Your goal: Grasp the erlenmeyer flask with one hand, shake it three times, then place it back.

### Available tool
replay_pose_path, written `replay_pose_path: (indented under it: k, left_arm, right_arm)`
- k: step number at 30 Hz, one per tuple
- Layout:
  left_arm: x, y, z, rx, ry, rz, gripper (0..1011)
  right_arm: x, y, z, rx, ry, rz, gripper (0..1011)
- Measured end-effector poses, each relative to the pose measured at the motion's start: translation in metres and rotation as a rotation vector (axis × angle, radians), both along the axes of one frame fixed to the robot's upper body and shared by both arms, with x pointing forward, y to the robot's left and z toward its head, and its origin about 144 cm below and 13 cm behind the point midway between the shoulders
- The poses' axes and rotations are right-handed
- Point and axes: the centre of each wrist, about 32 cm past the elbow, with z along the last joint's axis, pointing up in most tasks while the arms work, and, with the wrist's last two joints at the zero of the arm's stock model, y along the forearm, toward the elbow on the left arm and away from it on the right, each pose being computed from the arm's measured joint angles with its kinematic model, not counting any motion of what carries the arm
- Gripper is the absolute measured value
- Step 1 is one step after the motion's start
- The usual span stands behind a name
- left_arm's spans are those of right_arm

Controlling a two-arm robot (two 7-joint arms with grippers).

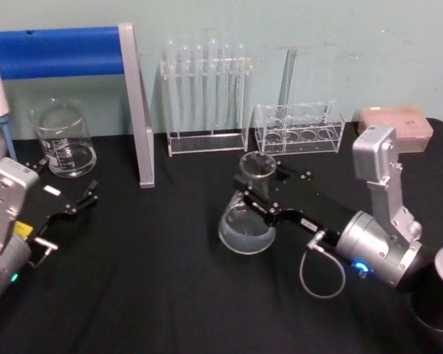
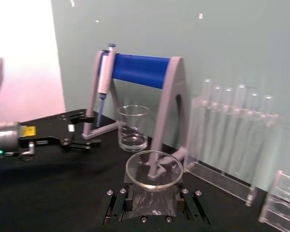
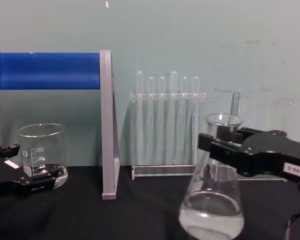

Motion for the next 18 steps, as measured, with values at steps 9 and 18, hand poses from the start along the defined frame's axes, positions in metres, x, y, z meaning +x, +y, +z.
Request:
replay_pose_path:
  k: [9,18]
  left_arm:
    - [0.000,0.000,0.000,0.000,0.000,0.000,1001]
    - [0.000,0.000,0.000,0.000,0.000,0.000,1001]
  right_arm:
    - [-0.007,0.026,0.001,0.008,0.009,0.085,456]
    - [-0.016,0.047,0.000,0.003,0.020,0.178,456]
